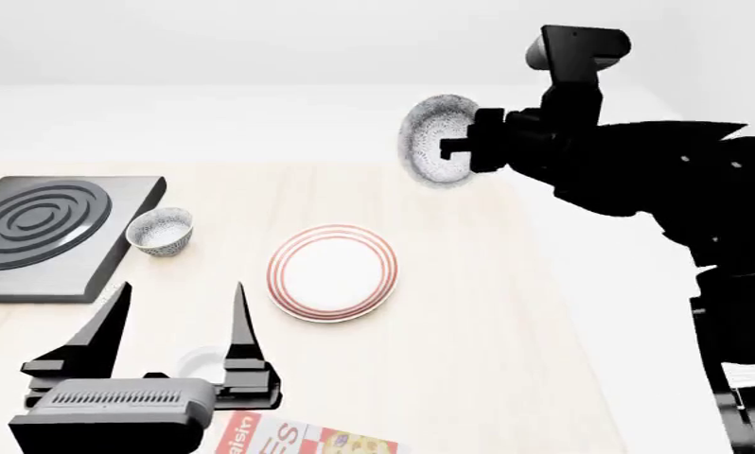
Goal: Pick the akita bowl next to the cookies box and place it on the plate.
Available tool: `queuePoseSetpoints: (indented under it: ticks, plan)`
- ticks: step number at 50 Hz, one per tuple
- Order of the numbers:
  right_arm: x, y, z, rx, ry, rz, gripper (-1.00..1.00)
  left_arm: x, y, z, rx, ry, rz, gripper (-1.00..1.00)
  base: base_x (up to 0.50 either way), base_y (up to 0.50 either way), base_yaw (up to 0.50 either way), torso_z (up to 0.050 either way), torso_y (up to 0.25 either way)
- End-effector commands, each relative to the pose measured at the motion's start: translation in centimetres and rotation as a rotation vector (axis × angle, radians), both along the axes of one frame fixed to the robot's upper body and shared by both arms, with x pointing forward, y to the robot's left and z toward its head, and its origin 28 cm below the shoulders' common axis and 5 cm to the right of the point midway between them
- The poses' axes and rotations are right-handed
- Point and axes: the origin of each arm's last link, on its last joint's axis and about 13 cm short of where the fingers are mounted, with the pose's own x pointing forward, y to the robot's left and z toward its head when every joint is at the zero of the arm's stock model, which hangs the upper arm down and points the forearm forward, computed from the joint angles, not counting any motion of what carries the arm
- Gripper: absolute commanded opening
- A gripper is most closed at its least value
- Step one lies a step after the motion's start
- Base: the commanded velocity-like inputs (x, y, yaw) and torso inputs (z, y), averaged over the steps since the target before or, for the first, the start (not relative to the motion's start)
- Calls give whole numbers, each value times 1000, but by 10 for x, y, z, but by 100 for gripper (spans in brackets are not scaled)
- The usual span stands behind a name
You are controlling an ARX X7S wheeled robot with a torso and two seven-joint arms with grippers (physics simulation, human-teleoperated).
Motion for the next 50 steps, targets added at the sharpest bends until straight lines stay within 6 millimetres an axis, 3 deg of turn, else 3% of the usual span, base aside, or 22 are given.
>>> queuePoseSetpoints:
  ticks: [1,8,21,29,37,50]
  plan:
    - [42,41,25,-50,-42,28,-100,-1,1,2,-4,-3,2,100,0,0,0,0,0]
    - [62,58,15,-17,-41,19,-100,-1,0,1,-6,1,-6,100,0,0,0,0,1]
    - [57,81,-15,152,67,16,-100,-1,2,2,-14,-2,-4,100,0,0,0,0,0]
    - [54,92,-32,167,113,29,-100,-1,2,2,-18,0,-7,100,0,0,0,0,0]
    - [49,104,-38,201,145,66,-100,-2,1,3,-19,-5,-9,100,0,0,0,0,1]
    - [47,106,-44,204,166,73,-100,-4,1,6,-26,-21,-39,100,0,0,0,0,-67]
